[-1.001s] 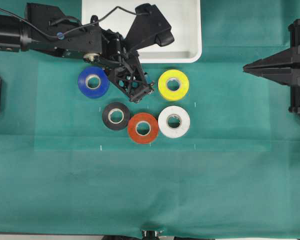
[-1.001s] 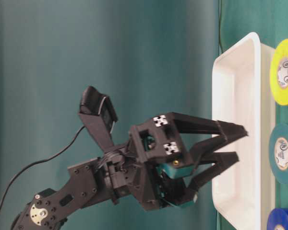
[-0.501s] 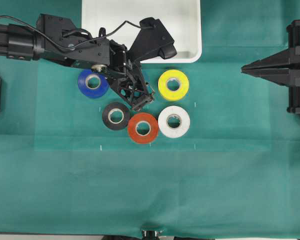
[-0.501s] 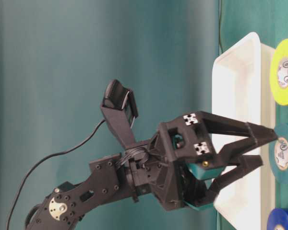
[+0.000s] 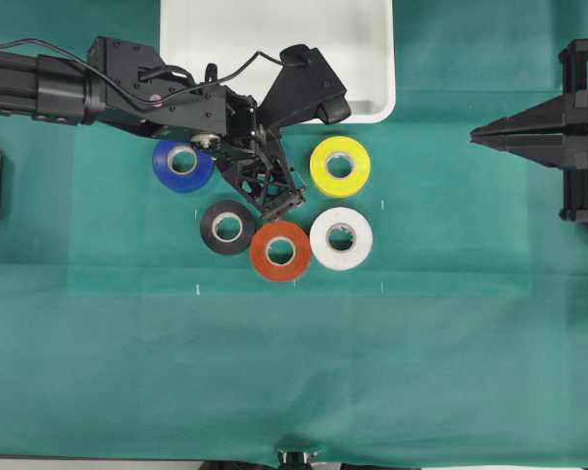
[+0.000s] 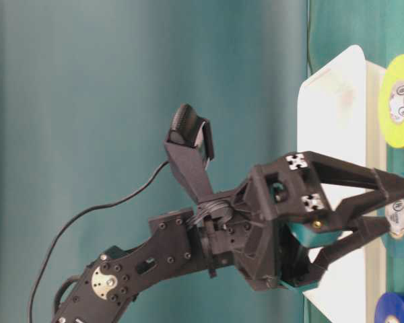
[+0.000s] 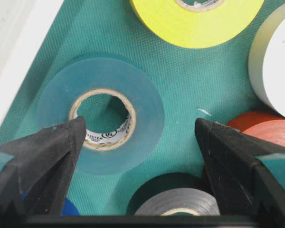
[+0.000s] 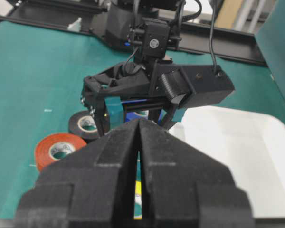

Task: Pick up the tape from a random location and place it into the white case.
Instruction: 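Lower the left gripper with fingers straddling the teal roll's rim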

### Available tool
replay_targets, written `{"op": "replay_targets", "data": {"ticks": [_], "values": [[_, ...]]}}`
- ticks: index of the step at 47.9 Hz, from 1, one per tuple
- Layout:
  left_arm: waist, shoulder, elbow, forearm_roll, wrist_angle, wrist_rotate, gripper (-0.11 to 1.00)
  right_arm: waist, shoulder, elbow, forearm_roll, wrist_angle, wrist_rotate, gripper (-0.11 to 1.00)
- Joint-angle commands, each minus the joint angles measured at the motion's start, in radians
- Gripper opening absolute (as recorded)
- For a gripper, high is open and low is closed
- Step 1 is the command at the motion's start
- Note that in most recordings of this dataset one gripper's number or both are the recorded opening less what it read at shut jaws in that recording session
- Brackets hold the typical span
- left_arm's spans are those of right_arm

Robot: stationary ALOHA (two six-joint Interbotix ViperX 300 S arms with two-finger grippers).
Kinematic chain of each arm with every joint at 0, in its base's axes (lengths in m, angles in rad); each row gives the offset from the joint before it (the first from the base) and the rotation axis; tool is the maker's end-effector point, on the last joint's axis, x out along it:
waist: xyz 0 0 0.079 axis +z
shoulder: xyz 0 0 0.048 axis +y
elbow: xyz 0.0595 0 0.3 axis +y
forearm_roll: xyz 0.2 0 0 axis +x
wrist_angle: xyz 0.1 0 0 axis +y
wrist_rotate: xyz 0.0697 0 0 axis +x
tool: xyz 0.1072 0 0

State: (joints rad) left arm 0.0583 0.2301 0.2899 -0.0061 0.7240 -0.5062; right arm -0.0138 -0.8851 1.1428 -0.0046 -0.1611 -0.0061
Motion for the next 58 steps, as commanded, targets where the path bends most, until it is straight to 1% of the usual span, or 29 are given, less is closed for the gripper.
{"op": "replay_targets", "data": {"ticks": [1, 21, 37, 46, 50, 52, 58], "values": [[-0.002, -0.017, -0.02, 0.002, -0.005, 0.002, 0.96, -0.005, 0.008, -0.017, -0.002, -0.005, -0.002, 0.0], [-0.002, 0.031, -0.021, 0.002, -0.015, 0.003, 0.96, -0.005, 0.009, -0.017, -0.002, -0.003, -0.002, 0.0], [0.002, 0.04, -0.017, 0.002, -0.015, 0.002, 0.96, -0.005, 0.014, -0.012, -0.002, -0.003, -0.002, 0.0], [0.002, 0.04, -0.018, 0.002, -0.015, 0.0, 0.93, -0.005, 0.014, -0.015, -0.002, -0.003, -0.002, 0.0], [0.002, 0.043, -0.023, 0.002, -0.015, 0.0, 0.87, -0.005, 0.014, -0.012, -0.002, -0.003, -0.002, 0.0], [0.002, 0.043, -0.023, 0.002, -0.015, 0.002, 0.82, -0.005, 0.014, -0.012, -0.002, -0.003, -0.002, 0.0], [0.0, 0.041, -0.021, 0.002, -0.015, 0.011, 0.45, -0.005, 0.014, -0.015, -0.002, -0.003, -0.002, 0.0]]}}
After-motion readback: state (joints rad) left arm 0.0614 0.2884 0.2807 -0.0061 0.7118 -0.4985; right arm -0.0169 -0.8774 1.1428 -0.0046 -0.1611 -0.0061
